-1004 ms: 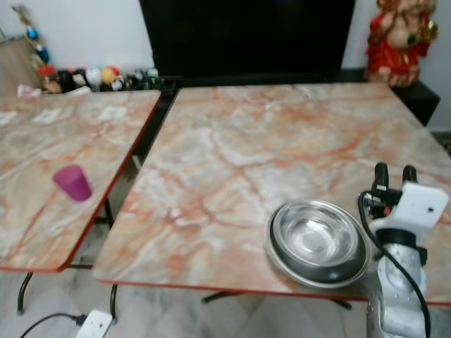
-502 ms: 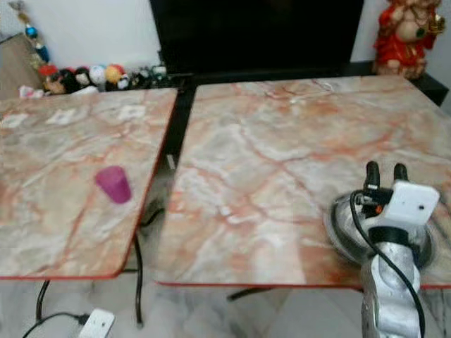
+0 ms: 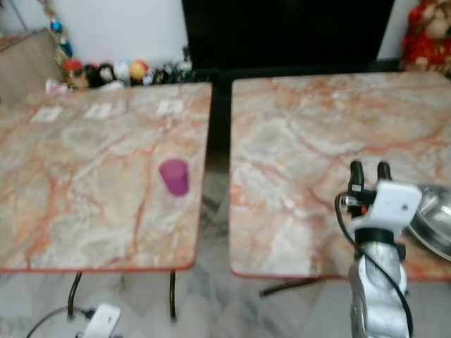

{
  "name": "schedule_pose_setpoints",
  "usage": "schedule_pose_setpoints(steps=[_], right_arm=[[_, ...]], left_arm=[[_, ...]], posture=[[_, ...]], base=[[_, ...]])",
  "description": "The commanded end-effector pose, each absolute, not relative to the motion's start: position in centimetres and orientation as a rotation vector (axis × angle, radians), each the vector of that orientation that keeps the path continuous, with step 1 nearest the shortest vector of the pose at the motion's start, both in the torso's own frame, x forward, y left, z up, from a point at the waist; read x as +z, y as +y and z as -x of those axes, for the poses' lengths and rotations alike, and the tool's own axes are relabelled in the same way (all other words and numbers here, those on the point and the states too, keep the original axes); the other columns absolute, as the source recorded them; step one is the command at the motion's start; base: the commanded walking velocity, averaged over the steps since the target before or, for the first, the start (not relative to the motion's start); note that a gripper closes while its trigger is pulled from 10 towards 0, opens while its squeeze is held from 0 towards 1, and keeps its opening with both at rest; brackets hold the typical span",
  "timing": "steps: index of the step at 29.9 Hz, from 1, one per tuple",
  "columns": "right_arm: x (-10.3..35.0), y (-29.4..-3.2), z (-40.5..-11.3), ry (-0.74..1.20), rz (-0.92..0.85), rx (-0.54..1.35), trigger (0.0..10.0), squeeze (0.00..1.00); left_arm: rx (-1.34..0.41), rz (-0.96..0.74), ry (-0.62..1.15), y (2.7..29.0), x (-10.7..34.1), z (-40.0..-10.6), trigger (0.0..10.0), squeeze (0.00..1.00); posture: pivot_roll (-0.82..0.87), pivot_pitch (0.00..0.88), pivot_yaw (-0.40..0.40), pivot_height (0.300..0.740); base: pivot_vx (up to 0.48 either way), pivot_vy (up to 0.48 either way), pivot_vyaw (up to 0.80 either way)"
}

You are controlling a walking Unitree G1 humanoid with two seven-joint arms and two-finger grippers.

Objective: Setting the table

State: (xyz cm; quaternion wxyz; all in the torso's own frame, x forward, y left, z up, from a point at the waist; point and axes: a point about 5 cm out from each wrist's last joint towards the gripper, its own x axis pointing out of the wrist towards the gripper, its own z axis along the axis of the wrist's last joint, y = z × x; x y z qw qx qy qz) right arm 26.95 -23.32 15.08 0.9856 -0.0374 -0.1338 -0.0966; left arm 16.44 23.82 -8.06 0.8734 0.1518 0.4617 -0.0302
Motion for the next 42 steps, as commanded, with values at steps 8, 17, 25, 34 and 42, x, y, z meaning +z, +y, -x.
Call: schedule_pose_setpoints(steps=[8, 17, 25, 34, 42], right_arm=[[15.0, -27.3, -22.4, -0.265, 0.215, -0.694, 10.0, 0.00], [9.6, -29.0, -17.5, 0.024, 0.139, -1.070, 10.0, 0.00], [1.1, -28.0, -15.5, 0.440, -0.270, -1.166, 10.0, 0.00], [-5.7, -22.8, -19.2, 0.854, -0.240, -0.526, 10.0, 0.00], [-8.3, -21.1, -17.1, 0.989, -0.064, -0.253, 10.0, 0.00]], left_arm=[[-0.068, -0.315, 0.981, 23.9, -8.3, -15.8, 10.0, 0.00], [-0.072, -0.317, 0.985, 23.9, -8.4, -15.6, 10.0, 0.00], [-0.066, -0.314, 0.992, 23.8, -8.5, -15.5, 10.0, 0.00], [-0.071, -0.307, 0.991, 23.3, -8.5, -15.8, 10.0, 0.00], [-0.055, -0.302, 0.997, 23.6, -8.5, -15.6, 10.0, 0.00]], posture=[[-0.06, 0.000, 0.039, 0.740], [-0.06, 0.000, 0.031, 0.740], [-0.06, 0.000, 0.017, 0.740], [-0.06, 0.000, 0.005, 0.740], [-0.06, 0.000, 0.021, 0.740]], base=[[0.000, 0.000, 0.00], [0.000, 0.000, 0.00], [0.000, 0.000, 0.00], [0.000, 0.000, 0.00], [0.000, 0.000, 0.00]])
